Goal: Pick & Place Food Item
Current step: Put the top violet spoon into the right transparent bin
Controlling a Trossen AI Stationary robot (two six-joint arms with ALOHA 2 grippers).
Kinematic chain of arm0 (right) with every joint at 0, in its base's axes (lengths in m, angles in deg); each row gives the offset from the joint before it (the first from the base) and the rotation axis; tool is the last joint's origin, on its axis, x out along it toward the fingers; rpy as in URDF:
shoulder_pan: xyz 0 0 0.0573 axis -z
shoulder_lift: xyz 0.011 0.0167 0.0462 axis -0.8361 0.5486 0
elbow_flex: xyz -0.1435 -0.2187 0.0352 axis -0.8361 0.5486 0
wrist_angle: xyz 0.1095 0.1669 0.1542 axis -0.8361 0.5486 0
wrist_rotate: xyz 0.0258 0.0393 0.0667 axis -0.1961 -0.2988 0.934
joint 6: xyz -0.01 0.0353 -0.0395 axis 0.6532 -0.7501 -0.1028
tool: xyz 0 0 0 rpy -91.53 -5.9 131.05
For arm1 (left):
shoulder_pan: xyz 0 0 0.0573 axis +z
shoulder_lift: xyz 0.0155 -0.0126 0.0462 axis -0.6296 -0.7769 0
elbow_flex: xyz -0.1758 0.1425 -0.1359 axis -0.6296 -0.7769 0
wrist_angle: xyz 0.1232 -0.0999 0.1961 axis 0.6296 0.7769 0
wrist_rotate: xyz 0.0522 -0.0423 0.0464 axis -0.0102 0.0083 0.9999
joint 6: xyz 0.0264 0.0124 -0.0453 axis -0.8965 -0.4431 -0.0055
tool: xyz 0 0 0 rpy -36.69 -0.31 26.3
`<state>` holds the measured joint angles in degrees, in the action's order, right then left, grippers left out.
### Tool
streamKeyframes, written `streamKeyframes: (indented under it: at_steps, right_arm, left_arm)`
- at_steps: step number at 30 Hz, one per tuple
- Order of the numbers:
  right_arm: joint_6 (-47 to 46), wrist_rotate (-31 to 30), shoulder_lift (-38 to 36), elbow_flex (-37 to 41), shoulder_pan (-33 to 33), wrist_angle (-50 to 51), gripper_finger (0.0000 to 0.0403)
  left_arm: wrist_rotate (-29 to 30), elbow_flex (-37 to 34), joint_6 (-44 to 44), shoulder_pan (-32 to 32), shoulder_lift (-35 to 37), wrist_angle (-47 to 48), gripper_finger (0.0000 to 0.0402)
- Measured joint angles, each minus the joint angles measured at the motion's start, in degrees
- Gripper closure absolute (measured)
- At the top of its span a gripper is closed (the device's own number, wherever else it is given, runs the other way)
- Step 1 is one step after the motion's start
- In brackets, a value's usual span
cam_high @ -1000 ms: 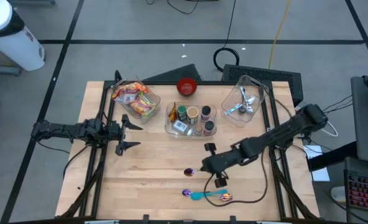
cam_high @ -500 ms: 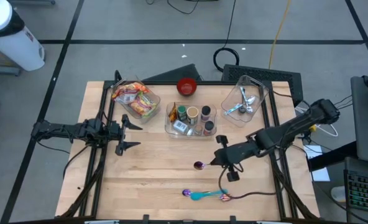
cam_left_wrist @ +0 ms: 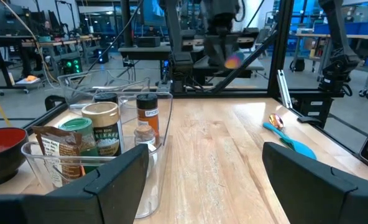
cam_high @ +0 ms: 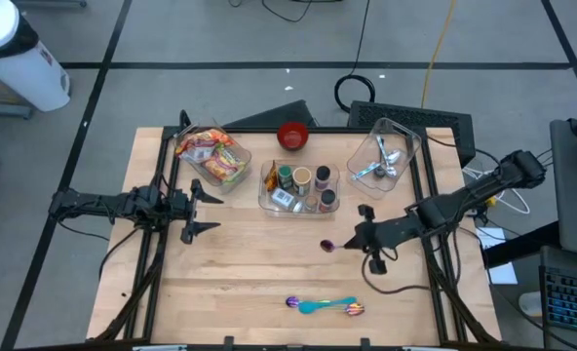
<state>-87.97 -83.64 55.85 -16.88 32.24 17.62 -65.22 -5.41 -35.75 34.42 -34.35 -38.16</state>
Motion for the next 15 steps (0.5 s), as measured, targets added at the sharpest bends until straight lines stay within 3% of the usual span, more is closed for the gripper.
streamKeyframes:
  at_steps: [15]
  right_arm:
    - [-1.9,-23.6,-12.3,3.5,3.3,-0.3,0.0403]
  left_arm:
    - [0.0,0.0,0.0,0.0,0.0,0.0,0.0078]
